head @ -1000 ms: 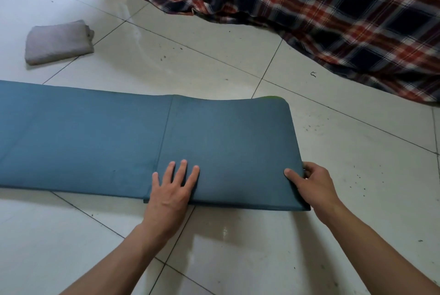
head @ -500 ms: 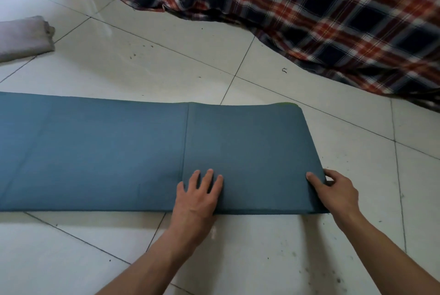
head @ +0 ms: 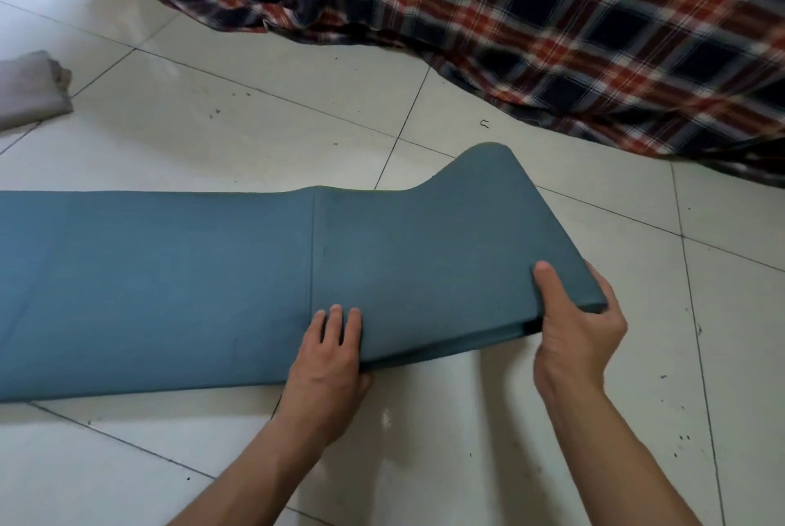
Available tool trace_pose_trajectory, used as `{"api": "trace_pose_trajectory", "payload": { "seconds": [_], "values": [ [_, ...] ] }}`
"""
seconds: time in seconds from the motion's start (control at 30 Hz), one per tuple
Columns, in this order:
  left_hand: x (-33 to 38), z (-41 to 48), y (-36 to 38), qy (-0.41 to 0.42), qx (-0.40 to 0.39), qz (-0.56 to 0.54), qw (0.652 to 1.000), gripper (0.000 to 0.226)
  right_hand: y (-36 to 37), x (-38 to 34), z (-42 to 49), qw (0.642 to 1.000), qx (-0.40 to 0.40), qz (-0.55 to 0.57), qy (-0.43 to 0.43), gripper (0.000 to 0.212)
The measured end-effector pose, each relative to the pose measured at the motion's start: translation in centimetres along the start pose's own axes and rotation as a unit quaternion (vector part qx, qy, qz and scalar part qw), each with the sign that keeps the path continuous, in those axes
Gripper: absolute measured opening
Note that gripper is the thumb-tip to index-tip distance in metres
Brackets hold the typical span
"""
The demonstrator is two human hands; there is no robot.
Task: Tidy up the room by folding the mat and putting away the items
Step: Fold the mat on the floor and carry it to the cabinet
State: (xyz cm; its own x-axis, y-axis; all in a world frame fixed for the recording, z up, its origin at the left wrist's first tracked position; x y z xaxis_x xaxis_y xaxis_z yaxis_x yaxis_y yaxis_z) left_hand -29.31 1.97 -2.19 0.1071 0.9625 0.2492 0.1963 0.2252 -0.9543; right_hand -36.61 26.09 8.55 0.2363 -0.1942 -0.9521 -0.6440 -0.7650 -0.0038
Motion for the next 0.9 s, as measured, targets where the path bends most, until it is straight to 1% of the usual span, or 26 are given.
{"api": "trace_pose_trajectory", "payload": {
  "seconds": [0.07,0.13,0.2,0.27,0.33,0.4,0.43,0.47,0.5,0.53,0.6,0.63,0.67,0.73,0.77,0.8,0.83,0.87,0.9],
  "values": [
    [-0.1,-0.1,0.0,0.001,0.007,-0.017,1.000,0.089,1.9,0.0,-1.7,0.999,-0.032,0.043,0.002,0.036],
    [-0.3,-0.1,0.2,0.003,0.013,-0.022,1.000,0.083,4.0,0.1,-3.2,0.996,-0.077,0.043,-0.005,0.041],
    [-0.4,-0.2,0.2,-0.005,0.025,-0.036,0.999,0.077,6.0,0.1,-4.4,0.991,-0.128,0.007,-0.027,0.052],
    [-0.3,-0.3,-0.2,-0.014,0.029,-0.063,0.997,0.077,8.0,-0.2,-5.7,0.978,-0.187,-0.056,-0.072,0.063],
    [-0.3,-0.5,-0.9,-0.029,0.017,-0.104,0.994,0.081,9.9,-0.7,-7.2,0.951,-0.261,-0.115,-0.120,0.074],
    [-0.3,-0.9,-1.7,-0.036,0.039,-0.109,0.993,0.081,11.7,-1.0,-8.9,0.919,-0.324,-0.165,-0.153,0.086],
    [-0.4,-1.2,-2.0,-0.045,0.048,-0.108,0.992,0.077,12.5,-0.9,-9.9,0.902,-0.346,-0.194,-0.170,0.092],
    [-0.3,-1.4,-2.4,-0.062,0.054,-0.133,0.988,0.070,13.3,-0.7,-10.9,0.885,-0.363,-0.223,-0.186,0.096],
    [0.0,-1.7,-3.1,-0.082,0.063,-0.184,0.978,0.061,14.0,-0.4,-11.8,0.870,-0.377,-0.249,-0.200,0.099],
    [0.1,-1.9,-3.6,-0.103,0.077,-0.255,0.958,0.051,14.7,0.0,-12.8,0.853,-0.394,-0.269,-0.212,0.100],
    [0.2,-2.9,-5.0,-0.132,0.133,-0.380,0.906,0.031,15.9,0.6,-15.0,0.818,-0.431,-0.295,-0.240,0.100],
    [0.1,-3.4,-5.5,-0.144,0.162,-0.415,0.884,0.023,16.5,0.9,-16.1,0.801,-0.448,-0.306,-0.253,0.099],
    [-0.2,-4.1,-5.8,-0.154,0.179,-0.436,0.869,0.018,17.2,1.4,-17.1,0.782,-0.467,-0.313,-0.269,0.098],
    [-1.3,-5.2,-5.8,-0.184,0.179,-0.460,0.850,0.024,18.6,2.6,-19.0,0.732,-0.519,-0.323,-0.302,0.095],
    [-1.7,-5.5,-6.0,-0.188,0.194,-0.489,0.829,0.026,19.2,3.2,-19.4,0.706,-0.544,-0.324,-0.318,0.092],
    [-2.4,-5.6,-6.1,-0.190,0.222,-0.546,0.785,0.028,19.9,4.0,-19.8,0.682,-0.569,-0.322,-0.326,0.089],
    [-3.6,-5.8,-6.1,-0.201,0.263,-0.613,0.717,0.032,20.4,4.9,-20.2,0.665,-0.593,-0.320,-0.323,0.084],
    [-5.0,-6.1,-5.5,-0.226,0.292,-0.665,0.649,0.037,20.6,5.7,-20.3,0.656,-0.606,-0.321,-0.316,0.080],
    [-6.6,-6.3,-4.8,-0.260,0.307,-0.691,0.601,0.044,20.6,6.7,-20.4,0.656,-0.609,-0.326,-0.304,0.075]
  ]
}}
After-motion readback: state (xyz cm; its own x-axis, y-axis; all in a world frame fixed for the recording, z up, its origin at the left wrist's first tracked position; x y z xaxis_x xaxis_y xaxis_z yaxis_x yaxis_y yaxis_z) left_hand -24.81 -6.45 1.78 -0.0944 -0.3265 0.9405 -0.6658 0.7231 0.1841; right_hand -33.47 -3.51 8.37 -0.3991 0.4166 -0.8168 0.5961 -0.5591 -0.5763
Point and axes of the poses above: each hand's wrist, its own z-axis towards the middle knuckle, its own y-axis out of the palm, x = y × z, the point moved 3 cm from there along z, towards the middle knuckle, and after that the axes turned 8 degrees about y, right-handed, at the moved point
